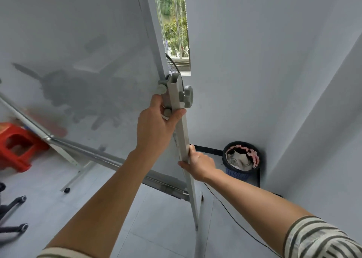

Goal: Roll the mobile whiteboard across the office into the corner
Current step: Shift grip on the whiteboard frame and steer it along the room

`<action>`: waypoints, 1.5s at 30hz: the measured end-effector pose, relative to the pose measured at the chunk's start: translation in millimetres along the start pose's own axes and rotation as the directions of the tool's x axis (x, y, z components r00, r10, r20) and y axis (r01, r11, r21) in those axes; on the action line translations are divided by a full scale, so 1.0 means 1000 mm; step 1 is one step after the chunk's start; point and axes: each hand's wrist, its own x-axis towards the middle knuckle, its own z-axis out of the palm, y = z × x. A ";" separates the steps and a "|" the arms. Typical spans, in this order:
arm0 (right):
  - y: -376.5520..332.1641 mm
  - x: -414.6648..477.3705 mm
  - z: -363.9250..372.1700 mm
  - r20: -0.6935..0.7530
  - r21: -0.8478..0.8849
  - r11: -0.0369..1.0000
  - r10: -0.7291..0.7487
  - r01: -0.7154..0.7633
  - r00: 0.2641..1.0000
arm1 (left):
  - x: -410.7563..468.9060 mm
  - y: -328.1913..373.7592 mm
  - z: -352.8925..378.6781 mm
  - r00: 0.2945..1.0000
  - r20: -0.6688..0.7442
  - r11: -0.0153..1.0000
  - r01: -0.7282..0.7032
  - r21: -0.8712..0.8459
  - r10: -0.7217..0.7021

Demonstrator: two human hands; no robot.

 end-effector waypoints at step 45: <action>-0.021 0.153 -0.004 -0.005 0.112 0.994 0.007 -0.006 1.000 | 0.132 -0.073 0.028 0.997 0.036 0.985 0.065 0.160 -0.072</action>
